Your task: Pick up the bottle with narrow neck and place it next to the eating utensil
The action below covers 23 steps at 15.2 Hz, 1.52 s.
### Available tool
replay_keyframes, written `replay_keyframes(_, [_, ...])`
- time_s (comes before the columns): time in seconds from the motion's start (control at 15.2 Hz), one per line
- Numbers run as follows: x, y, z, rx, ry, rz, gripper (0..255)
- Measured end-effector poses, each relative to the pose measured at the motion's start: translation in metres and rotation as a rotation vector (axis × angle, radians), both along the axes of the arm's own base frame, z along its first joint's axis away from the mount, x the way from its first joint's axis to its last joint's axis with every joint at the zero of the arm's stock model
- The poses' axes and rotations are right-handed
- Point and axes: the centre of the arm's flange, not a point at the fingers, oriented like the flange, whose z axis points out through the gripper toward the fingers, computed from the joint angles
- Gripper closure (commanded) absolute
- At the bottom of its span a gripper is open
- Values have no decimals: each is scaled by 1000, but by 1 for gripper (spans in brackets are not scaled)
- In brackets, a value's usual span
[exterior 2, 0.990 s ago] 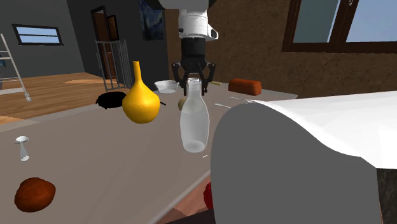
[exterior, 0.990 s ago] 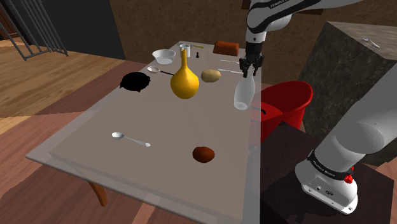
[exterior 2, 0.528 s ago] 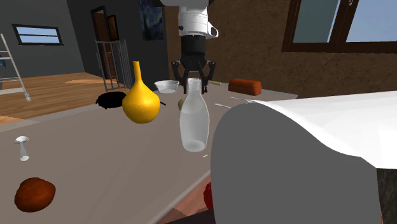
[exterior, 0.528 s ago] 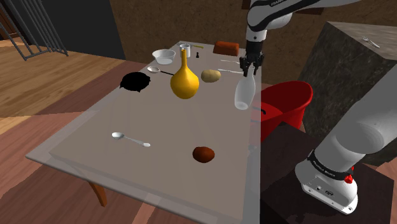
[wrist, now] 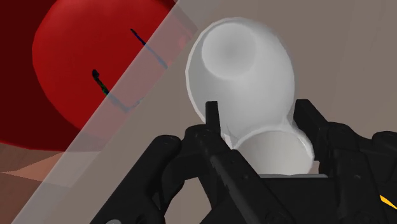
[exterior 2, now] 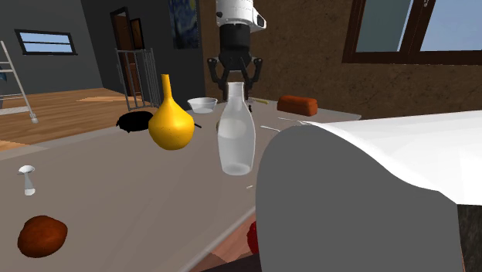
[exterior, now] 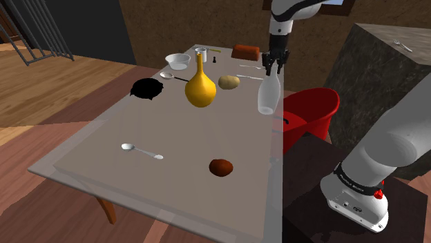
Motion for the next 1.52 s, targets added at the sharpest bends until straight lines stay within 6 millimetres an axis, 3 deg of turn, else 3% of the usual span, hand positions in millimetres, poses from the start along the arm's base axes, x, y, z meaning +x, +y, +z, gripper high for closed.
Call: replay_keyframes(1.52, [0, 0, 124, 0, 0, 0, 255])
